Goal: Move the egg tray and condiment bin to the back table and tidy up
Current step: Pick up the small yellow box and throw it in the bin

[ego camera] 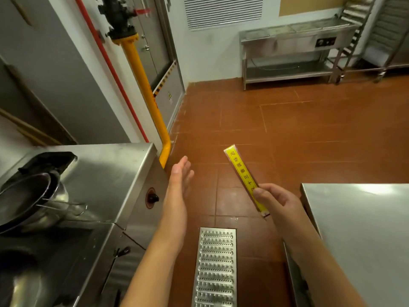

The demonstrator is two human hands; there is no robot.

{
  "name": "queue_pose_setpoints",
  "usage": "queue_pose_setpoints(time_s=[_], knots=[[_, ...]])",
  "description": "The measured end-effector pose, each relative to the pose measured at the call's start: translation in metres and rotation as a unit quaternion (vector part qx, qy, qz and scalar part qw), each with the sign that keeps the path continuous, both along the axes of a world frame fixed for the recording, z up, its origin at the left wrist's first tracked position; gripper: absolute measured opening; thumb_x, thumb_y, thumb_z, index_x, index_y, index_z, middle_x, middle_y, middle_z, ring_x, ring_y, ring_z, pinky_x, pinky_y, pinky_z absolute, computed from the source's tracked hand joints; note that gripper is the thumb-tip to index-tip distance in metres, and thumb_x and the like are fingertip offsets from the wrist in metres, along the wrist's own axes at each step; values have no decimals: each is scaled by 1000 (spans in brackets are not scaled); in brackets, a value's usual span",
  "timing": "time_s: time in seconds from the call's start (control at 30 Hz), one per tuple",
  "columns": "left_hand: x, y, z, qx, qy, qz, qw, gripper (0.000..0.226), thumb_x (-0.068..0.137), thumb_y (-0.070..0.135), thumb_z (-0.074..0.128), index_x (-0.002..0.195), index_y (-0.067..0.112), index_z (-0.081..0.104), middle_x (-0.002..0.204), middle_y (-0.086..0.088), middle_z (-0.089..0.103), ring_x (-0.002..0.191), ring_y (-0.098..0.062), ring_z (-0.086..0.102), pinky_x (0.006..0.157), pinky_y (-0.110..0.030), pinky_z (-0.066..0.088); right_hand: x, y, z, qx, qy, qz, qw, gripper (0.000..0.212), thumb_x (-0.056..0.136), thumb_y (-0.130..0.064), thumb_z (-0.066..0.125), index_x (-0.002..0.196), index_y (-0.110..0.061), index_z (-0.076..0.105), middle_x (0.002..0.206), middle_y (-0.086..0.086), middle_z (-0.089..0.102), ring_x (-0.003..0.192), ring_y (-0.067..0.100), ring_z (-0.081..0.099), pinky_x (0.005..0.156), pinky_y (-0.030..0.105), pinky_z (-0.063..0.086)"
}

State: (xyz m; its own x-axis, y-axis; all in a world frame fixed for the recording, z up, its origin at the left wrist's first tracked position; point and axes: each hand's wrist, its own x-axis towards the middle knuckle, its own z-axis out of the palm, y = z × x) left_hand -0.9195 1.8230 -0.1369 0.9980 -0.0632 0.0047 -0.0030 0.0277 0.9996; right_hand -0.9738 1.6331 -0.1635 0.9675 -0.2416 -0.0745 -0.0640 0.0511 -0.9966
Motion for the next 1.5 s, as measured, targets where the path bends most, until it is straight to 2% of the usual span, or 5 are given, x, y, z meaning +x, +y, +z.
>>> queue_pose_setpoints(time_s=[0.2, 0.47, 0.87, 1.07, 1.5], knots=[[92, -10, -14, -2, -6, -15, 1000, 71, 85, 74, 26, 144, 40, 42, 143, 21, 50, 126, 10, 47, 117, -34, 28, 88, -13, -1, -42, 10, 2, 999, 31, 75, -56, 69, 93, -30, 72, 79, -14, 73, 69, -3, 65, 56, 10, 50], [217, -38, -18, -22, 0, -65, 998, 79, 75, 90, 29, 141, 48, 44, 143, 26, 49, 130, 9, 43, 119, -42, 25, 188, -28, 8, -83, 4, -23, 996, 33, 69, -68, 59, 90, -46, 72, 83, -13, 73, 70, 0, 65, 56, 14, 50], [341, -156, -21, 45, -22, -112, 992, 69, 79, 89, 25, 138, 58, 40, 144, 31, 43, 134, 9, 38, 119, -44, 24, 304, -140, 1, -45, 16, -97, 994, 34, 68, -64, 60, 89, -41, 74, 78, -14, 71, 64, -5, 59, 53, 11, 44], [402, -202, 0, 52, -38, -111, 992, 65, 76, 92, 24, 133, 66, 38, 136, 43, 43, 129, 16, 38, 111, -29, 25, 378, -194, 20, -48, -20, -110, 993, 34, 68, -63, 59, 88, -40, 74, 73, -19, 68, 60, -6, 55, 52, 10, 41], [566, -302, -19, 17, -17, -170, 985, 81, 72, 93, 25, 141, 54, 38, 143, 31, 45, 131, 12, 40, 117, -33, 25, 513, -285, 4, -40, 30, -182, 982, 31, 70, -53, 65, 86, -28, 75, 66, -15, 65, 52, -1, 49, 49, 13, 41]])
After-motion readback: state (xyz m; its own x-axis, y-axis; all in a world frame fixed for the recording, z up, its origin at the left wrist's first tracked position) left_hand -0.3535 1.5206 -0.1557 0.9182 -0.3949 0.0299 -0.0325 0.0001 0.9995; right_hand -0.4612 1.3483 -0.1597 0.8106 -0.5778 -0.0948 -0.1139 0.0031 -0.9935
